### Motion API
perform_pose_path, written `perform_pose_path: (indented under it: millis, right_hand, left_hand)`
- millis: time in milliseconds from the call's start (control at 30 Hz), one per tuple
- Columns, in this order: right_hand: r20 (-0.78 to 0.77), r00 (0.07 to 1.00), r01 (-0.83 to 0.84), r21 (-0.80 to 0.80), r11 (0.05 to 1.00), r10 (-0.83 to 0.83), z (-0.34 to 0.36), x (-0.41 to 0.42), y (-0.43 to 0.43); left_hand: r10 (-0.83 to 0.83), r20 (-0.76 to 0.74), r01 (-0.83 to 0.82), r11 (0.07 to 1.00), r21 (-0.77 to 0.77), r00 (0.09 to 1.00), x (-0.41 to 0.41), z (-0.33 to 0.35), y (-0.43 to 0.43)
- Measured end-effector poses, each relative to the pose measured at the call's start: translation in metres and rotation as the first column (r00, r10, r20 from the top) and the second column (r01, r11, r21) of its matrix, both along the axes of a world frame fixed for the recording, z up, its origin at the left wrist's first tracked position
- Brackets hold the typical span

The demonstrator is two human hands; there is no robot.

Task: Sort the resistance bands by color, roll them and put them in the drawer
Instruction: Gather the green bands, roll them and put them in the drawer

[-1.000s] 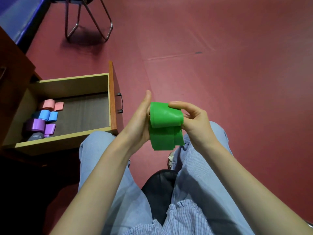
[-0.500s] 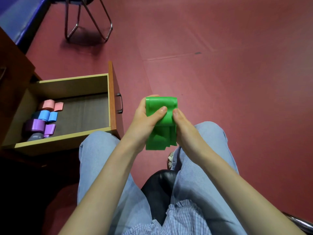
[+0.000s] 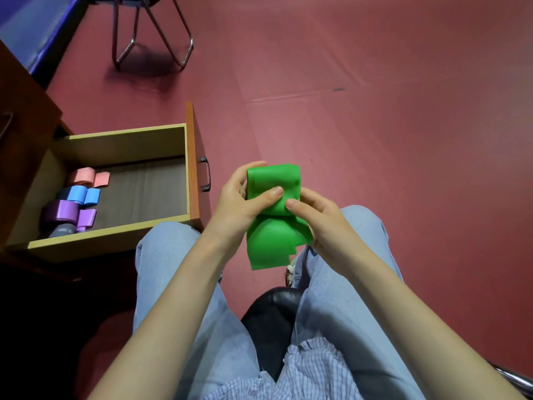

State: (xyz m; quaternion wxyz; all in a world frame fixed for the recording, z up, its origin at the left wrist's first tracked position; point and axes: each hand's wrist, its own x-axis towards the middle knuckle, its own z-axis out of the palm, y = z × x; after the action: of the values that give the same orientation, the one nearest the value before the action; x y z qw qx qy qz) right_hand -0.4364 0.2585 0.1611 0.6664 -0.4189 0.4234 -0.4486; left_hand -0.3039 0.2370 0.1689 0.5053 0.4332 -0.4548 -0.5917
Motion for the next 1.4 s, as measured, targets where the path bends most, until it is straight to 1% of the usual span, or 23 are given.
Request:
perform_pose_path:
  millis: [100, 167, 233, 300, 367, 433, 500, 567, 733, 800, 867, 933, 1000, 1033, 1133, 1267, 1400]
  right_hand:
    - [-0.006, 1.000, 0.020, 0.010, 1.000, -0.019, -0.001, -0.002, 0.000]
    - [-0.003, 0.999, 0.033, 0.005, 0.999, -0.033, -0.002, -0.002, 0.000]
    - [0.025, 0.999, 0.032, 0.002, 0.999, -0.032, -0.001, -0.002, 0.000]
    - [0.037, 0.999, 0.020, -0.007, 1.000, -0.020, 0.000, -0.002, 0.000]
    - [0.039, 0.999, 0.017, -0.013, 1.000, -0.017, 0.001, -0.001, 0.001]
    - [0.066, 0.997, 0.049, -0.008, 0.999, -0.049, 0.001, 0.001, 0.001]
    - [0.101, 0.992, 0.081, 0.007, 0.997, -0.081, 0.002, 0.001, -0.001]
    - [0.132, 0.988, 0.073, 0.016, 0.997, -0.074, 0.002, 0.002, -0.003]
    - [0.219, 0.973, 0.070, 0.027, 0.997, -0.074, -0.001, 0.003, -0.006]
    - [0.212, 0.971, 0.108, 0.018, 0.994, -0.109, -0.004, 0.005, -0.007]
    - [0.193, 0.970, 0.141, 0.059, 0.988, -0.150, -0.012, 0.007, -0.008]
    - [0.168, 0.978, 0.100, 0.135, 0.986, -0.122, -0.020, 0.012, -0.008]
    - [0.113, 0.993, 0.025, 0.151, 0.988, -0.042, -0.025, 0.018, -0.006]
    - [0.069, 0.997, 0.016, 0.140, 0.990, -0.026, -0.026, 0.023, -0.006]
    - [-0.041, 0.996, 0.084, 0.104, 0.991, -0.080, -0.027, 0.032, -0.014]
    - [-0.076, 0.994, 0.082, 0.122, 0.989, -0.073, -0.025, 0.047, -0.025]
    - [-0.131, 0.991, 0.060, 0.135, 0.989, -0.042, -0.027, 0.063, -0.037]
  left_hand:
    - [-0.078, -0.034, 0.080, 0.994, 0.071, 0.996, 0.003, 0.000, 0.002]
    - [-0.148, -0.090, 0.158, 0.981, 0.114, 0.985, 0.005, 0.001, 0.003]
    - [-0.155, -0.130, 0.176, 0.970, 0.166, 0.979, 0.006, 0.003, 0.003]
    - [-0.131, -0.068, 0.142, 0.971, 0.194, 0.989, 0.005, 0.002, 0.002]
    - [-0.119, 0.039, 0.109, 0.974, 0.200, 0.992, 0.004, 0.001, 0.002]
    - [-0.140, 0.056, 0.120, 0.954, 0.275, 0.989, 0.007, -0.003, 0.001]
    - [-0.199, 0.068, 0.163, 0.922, 0.352, 0.978, 0.010, -0.004, 0.002]
    - [-0.234, 0.088, 0.189, 0.916, 0.354, 0.968, 0.010, -0.003, 0.004]
    - [-0.141, 0.123, 0.102, 0.955, 0.280, 0.982, 0.010, -0.006, 0.005]
    - [-0.083, 0.132, 0.044, 0.962, 0.269, 0.988, 0.010, -0.009, 0.005]
    - [-0.016, 0.108, -0.012, 0.968, 0.251, 0.994, 0.010, -0.014, 0.005]
    - [0.053, 0.081, -0.071, 0.967, 0.245, 0.995, 0.012, -0.018, 0.004]
    - [0.099, 0.063, -0.111, 0.965, 0.236, 0.993, 0.014, -0.021, 0.003]
    - [0.111, 0.058, -0.122, 0.966, 0.228, 0.992, 0.016, -0.022, 0.002]
    - [0.123, 0.056, -0.132, 0.972, 0.194, 0.991, 0.020, -0.026, -0.002]
    - [0.150, 0.040, -0.155, 0.974, 0.167, 0.988, 0.034, -0.033, -0.010]
    - [0.200, 0.013, -0.199, 0.963, 0.181, 0.980, 0.047, -0.040, -0.018]
